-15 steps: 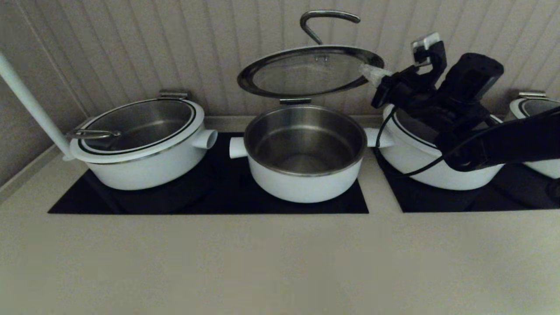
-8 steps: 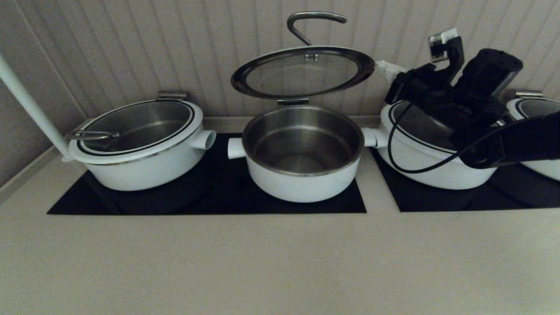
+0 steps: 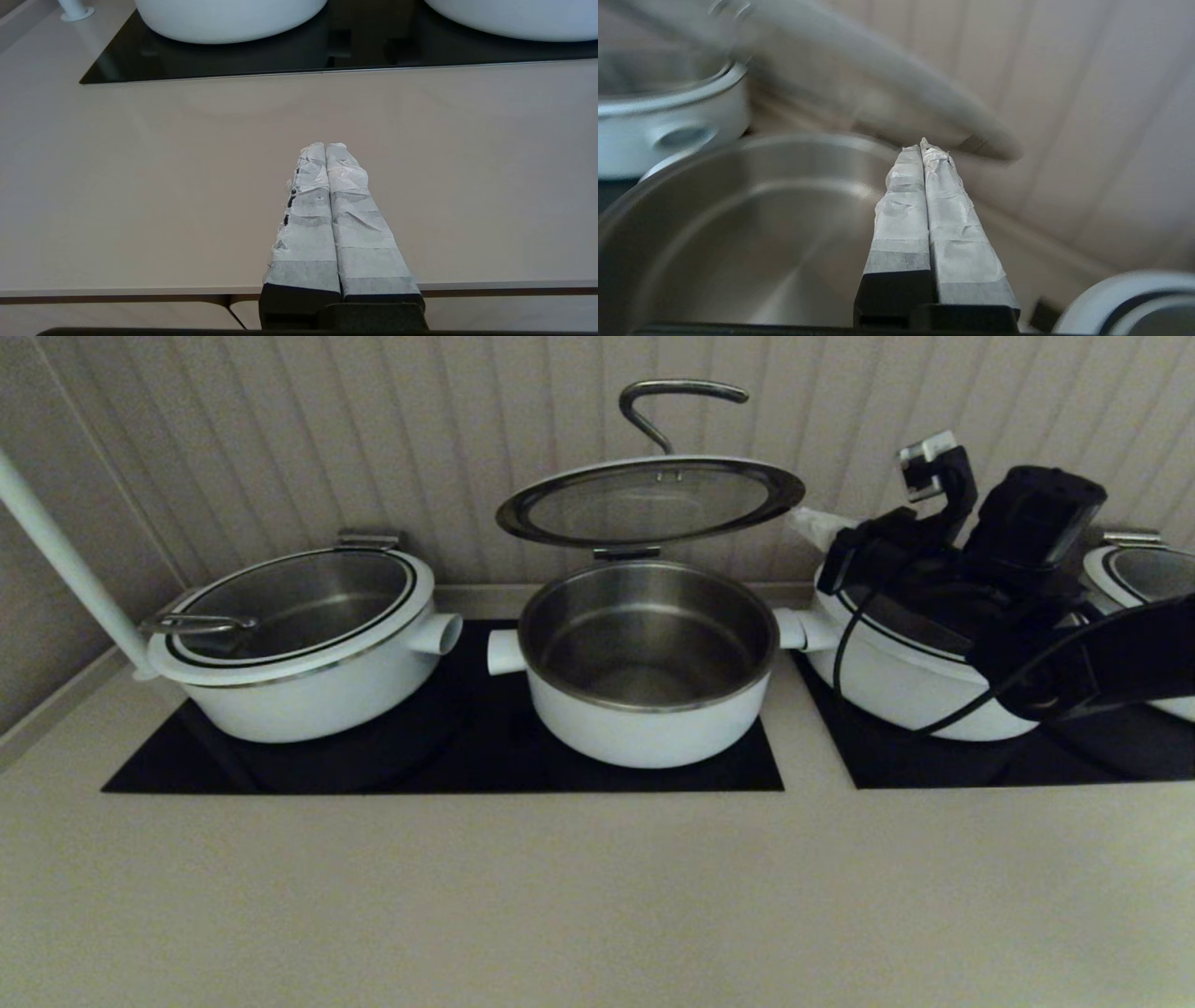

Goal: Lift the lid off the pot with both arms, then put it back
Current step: Close the pot lid

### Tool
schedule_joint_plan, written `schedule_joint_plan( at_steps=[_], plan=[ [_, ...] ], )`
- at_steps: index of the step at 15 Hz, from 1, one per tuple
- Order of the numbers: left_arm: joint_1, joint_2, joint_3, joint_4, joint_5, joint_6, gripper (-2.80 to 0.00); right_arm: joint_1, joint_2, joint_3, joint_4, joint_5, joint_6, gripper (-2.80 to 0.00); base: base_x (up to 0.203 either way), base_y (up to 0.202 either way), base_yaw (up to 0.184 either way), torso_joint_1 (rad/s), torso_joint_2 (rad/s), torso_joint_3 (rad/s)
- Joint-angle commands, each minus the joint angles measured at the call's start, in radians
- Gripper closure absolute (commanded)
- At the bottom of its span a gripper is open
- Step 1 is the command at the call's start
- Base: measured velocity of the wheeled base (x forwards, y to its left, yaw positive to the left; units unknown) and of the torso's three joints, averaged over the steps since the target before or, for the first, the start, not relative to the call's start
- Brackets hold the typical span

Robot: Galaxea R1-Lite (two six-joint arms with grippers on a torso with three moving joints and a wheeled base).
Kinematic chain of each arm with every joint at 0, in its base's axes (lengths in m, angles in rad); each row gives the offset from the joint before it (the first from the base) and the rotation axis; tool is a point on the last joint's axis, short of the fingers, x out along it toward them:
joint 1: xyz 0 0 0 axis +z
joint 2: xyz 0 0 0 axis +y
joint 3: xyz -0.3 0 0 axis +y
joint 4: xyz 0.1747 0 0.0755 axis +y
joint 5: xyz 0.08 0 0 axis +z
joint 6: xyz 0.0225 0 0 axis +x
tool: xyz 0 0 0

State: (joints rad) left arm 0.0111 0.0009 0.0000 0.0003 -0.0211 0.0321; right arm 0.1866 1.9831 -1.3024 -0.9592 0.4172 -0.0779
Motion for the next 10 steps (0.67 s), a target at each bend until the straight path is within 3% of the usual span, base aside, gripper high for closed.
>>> schedule_joint_plan(
  at_steps=[1, 10],
  plan=[
    [0.001, -0.001, 0.0, 0.0, 0.0, 0.0, 0.0, -0.007, -0.057, 0.068, 0.027, 0.0, -0.007, 0.0, 0.0, 0.0, 0.0, 0.0, 0.0, 0.0],
    [0.001, -0.001, 0.0, -0.002, 0.0, 0.0, 0.0, -0.117, -0.225, 0.156, 0.191, 0.0, -0.037, 0.0, 0.0, 0.0, 0.0, 0.0, 0.0, 0.0]
  ],
)
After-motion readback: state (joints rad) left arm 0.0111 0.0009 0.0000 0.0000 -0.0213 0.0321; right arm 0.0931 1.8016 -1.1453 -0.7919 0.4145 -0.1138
